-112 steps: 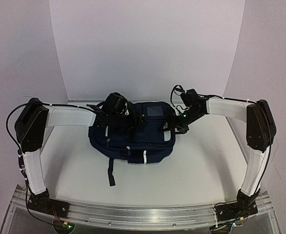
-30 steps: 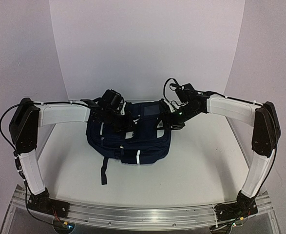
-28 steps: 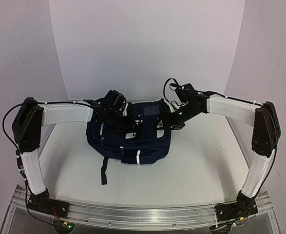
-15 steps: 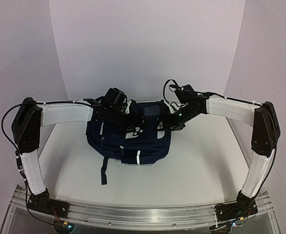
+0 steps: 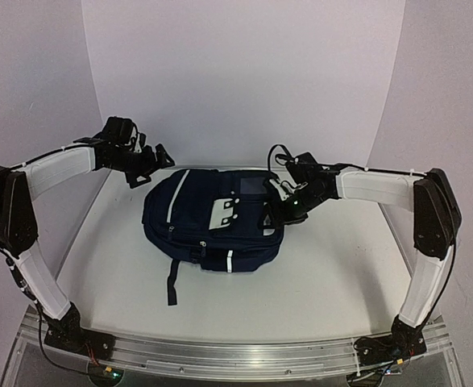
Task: Pack the student bag
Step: Adjust the student bag at the center of the board.
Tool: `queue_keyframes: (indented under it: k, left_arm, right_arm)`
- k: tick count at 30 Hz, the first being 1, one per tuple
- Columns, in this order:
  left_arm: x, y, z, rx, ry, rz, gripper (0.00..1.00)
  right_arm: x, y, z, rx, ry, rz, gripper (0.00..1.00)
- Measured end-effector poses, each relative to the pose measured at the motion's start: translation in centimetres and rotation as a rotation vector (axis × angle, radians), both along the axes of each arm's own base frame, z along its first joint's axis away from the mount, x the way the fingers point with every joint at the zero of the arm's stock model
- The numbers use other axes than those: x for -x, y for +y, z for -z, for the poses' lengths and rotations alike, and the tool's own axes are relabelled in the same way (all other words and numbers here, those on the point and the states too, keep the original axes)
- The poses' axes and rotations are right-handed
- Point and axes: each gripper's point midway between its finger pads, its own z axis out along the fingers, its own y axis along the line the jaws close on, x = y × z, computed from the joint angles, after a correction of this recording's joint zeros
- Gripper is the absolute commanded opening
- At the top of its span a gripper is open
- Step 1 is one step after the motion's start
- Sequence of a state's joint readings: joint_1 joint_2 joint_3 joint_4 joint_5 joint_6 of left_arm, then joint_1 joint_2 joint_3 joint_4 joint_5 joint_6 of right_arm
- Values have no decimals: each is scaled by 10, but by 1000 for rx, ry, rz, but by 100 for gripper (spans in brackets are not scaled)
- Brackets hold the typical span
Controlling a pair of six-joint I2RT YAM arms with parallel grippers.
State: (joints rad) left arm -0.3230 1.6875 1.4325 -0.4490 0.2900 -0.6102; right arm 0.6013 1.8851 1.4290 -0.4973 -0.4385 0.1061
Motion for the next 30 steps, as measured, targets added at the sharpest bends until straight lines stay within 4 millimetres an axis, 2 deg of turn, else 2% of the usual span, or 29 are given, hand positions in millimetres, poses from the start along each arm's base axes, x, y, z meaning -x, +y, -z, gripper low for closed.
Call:
queue_keyframes:
  k: [3, 6, 11, 15, 18, 20, 22, 24, 25, 27, 30]
  left_arm:
    - [-7, 16, 26, -28, 59, -8, 100]
    - [-7, 14, 49, -33, 109, 24, 99]
    - [19, -9, 72, -2, 150, 148, 92]
    - [55, -42, 88, -6, 154, 266, 88]
    - [78, -68, 91, -25, 148, 331, 86]
    - [98, -92, 92, -38, 146, 395, 87]
    - [124, -121, 91, -31, 151, 486, 89]
    - [153, -146, 87, -1, 162, 587, 93]
    - [167, -157, 84, 17, 165, 636, 95]
    - [180, -166, 75, 35, 153, 684, 99]
    - [175, -160, 50, 54, 101, 669, 100]
  right_arm:
    - [-2, -1, 5, 13, -5, -1, 73]
    - [-3, -2, 11, 25, 0, -1, 73]
    - [-16, -8, 17, 27, 15, 1, 73]
    - [-48, -17, 13, 33, -13, 29, 73]
    - [-82, -29, 6, 56, -59, 71, 75]
    - [-110, -40, -2, 81, -116, 107, 78]
    - [-140, -49, -17, 97, -197, 143, 81]
    - [-159, -56, -33, 106, -258, 166, 87]
    - [-164, -58, -41, 105, -278, 169, 89]
    - [-168, -60, -57, 96, -308, 171, 96]
    - [-166, -67, -80, 84, -339, 179, 98]
